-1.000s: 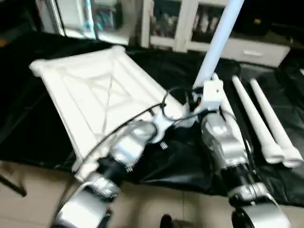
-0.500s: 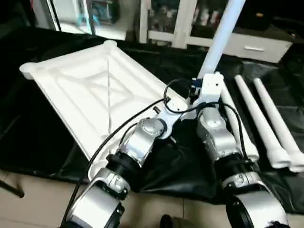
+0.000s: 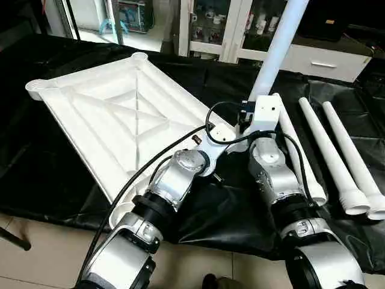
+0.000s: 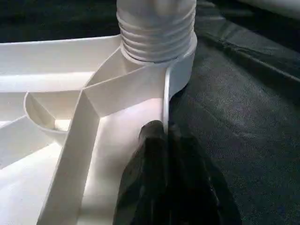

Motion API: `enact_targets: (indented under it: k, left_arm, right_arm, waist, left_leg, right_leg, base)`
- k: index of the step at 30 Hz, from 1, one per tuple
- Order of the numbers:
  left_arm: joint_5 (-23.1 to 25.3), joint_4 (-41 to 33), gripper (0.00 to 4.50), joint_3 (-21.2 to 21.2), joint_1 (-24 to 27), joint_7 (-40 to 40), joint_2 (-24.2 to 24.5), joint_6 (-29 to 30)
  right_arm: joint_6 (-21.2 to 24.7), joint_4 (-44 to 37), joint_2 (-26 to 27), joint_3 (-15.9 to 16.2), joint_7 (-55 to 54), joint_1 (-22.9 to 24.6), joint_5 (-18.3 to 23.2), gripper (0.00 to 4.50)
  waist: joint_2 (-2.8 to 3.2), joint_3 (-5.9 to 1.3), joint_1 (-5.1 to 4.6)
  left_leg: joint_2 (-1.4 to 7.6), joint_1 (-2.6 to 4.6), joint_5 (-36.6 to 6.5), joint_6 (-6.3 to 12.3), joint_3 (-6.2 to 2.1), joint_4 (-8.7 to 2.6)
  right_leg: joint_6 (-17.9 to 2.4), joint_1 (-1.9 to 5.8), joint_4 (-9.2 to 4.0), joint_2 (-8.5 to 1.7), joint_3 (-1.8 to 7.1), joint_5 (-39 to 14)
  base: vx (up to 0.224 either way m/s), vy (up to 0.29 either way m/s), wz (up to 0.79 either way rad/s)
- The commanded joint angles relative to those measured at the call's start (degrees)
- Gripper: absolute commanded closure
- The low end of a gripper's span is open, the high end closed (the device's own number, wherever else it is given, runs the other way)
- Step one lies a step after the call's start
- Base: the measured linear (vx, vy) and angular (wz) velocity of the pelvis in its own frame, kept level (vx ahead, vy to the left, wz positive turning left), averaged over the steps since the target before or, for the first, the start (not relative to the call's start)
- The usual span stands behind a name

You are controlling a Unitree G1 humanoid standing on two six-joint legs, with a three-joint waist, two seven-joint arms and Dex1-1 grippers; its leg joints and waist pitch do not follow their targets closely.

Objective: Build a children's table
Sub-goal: Insert table leg to table base

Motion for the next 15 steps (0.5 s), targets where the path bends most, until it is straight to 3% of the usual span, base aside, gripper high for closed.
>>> enact_targets:
  k: [1, 4, 8, 10, 13, 15]
  left_arm:
    - [-0.01, -4.63, 4.50, 1.40, -1.75, 0.82, 1.16, -2.39]
    - [-0.03, -4.71, 4.50, 1.32, -1.69, 0.58, 1.26, -2.43]
    - [-0.10, -4.81, 4.50, 1.26, -1.47, -0.01, 1.68, -2.61]
    - [-0.08, -4.80, 4.50, 1.25, -1.39, -0.17, 1.85, -2.72]
    - [-0.07, -4.87, 4.50, 1.25, -1.26, -0.52, 2.16, -2.78]
    - [-0.11, -4.85, 4.50, 1.12, -1.21, -0.80, 2.47, -2.89]
  right_arm:
    - [3.97, 5.54, -1.38, -1.36, -0.12, 4.15, -0.62, 1.87]
    - [4.37, 4.23, -1.53, -1.43, 0.27, 4.43, -0.43, 1.51]
    - [3.84, 0.44, -2.39, -0.74, 2.83, 5.77, -0.78, 1.18]
    - [3.61, -0.79, -2.59, -0.58, 3.97, 6.34, -0.86, 1.03]
    - [3.28, -3.70, -2.61, -1.04, 6.48, 7.66, 0.45, 0.75]
    - [3.67, -6.67, -2.86, -1.15, 8.14, 8.99, 1.24, 0.59]
  waist:
    - [0.01, -5.19, 0.88]
    - [-0.36, -5.54, 1.23]
    - [-0.25, -5.43, 1.73]
    - [-0.53, -5.65, 2.04]
    - [-0.46, -5.41, 2.07]
    - [-0.49, -5.29, 2.03]
  left_leg:
    - [-1.06, -0.96, -5.72, 7.02, 1.92, -3.36]
    - [-1.08, -1.28, -3.34, 7.85, 1.82, -3.16]
    - [-1.12, -1.16, -2.78, 8.85, 2.00, -2.98]
    - [-1.27, -1.52, -1.96, 9.02, 2.02, -2.70]
    - [-1.24, -1.49, -3.92, 9.00, 2.15, -2.70]
    - [-1.23, -1.61, -5.78, 8.00, 2.05, -2.84]
  right_leg:
    - [-10.45, 4.90, -2.14, -1.10, 2.26, -13.99]
    - [-11.01, 5.27, -1.49, -1.04, 2.28, -11.38]
    - [-10.77, 5.08, -1.58, -1.04, 2.34, -12.02]
    - [-10.47, 5.16, -1.25, -0.92, 2.44, -11.33]
    - [-10.00, 4.86, -1.68, -0.87, 2.39, -13.90]
    - [-8.63, 4.91, -2.03, -0.78, 2.28, -16.98]
  base:
    - [0.000, 0.000, 0.00]
    - [0.000, 0.000, 0.00]
    - [0.000, 0.000, 0.00]
    - [0.000, 0.000, 0.00]
    - [0.000, 0.000, 0.00]
    - [0.000, 0.000, 0.00]
